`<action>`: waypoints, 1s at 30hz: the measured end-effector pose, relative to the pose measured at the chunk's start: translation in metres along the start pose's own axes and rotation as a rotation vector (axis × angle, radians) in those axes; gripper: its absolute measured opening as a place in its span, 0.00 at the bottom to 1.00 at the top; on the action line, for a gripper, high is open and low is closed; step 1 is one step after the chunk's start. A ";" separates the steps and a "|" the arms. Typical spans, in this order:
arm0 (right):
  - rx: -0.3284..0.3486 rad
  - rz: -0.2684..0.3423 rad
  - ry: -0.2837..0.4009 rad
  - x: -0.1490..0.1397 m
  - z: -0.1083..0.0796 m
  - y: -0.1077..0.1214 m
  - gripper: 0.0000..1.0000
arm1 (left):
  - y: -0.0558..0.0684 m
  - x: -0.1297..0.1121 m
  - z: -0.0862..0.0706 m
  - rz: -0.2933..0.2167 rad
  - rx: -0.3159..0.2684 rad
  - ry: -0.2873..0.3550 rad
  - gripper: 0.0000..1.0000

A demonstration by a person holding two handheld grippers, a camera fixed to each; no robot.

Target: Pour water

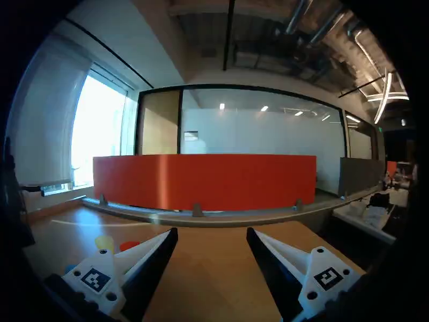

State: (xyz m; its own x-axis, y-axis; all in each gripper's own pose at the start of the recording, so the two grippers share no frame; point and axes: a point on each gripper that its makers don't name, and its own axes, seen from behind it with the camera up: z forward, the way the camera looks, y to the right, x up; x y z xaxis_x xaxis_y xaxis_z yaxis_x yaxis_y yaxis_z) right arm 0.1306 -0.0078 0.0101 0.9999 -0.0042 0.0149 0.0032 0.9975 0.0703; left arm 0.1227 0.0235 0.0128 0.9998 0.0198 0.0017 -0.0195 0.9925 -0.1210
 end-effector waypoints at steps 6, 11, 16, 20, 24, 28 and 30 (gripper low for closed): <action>0.024 -0.001 0.001 0.023 0.003 -0.005 0.99 | 0.002 0.017 0.004 -0.003 -0.018 -0.004 0.94; 0.035 -0.008 -0.001 0.029 0.003 -0.009 0.99 | 0.004 0.023 0.005 -0.002 -0.030 -0.004 0.94; 0.063 -0.017 -0.008 0.027 0.003 -0.015 0.99 | 0.011 0.022 0.005 0.009 -0.061 -0.009 0.94; 0.096 -0.023 -0.012 0.026 0.004 -0.020 0.99 | 0.016 0.025 0.003 0.027 -0.095 -0.001 0.94; 0.150 -0.026 -0.011 0.028 0.003 -0.029 0.99 | 0.024 0.031 0.000 0.055 -0.128 0.018 0.94; 0.215 -0.030 -0.009 0.031 0.001 -0.041 0.99 | 0.034 0.031 -0.002 0.055 -0.166 0.018 0.94; 0.247 -0.030 -0.010 0.032 0.000 -0.047 0.99 | 0.038 0.030 -0.003 0.037 -0.186 0.011 0.94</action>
State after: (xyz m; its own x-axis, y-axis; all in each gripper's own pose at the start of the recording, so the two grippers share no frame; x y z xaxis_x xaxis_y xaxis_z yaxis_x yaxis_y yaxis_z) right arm 0.1623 -0.0549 0.0075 0.9992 -0.0354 0.0186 0.0278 0.9494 0.3128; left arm 0.1522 0.0614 0.0052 0.9984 0.0533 -0.0166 -0.0559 0.9517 -0.3021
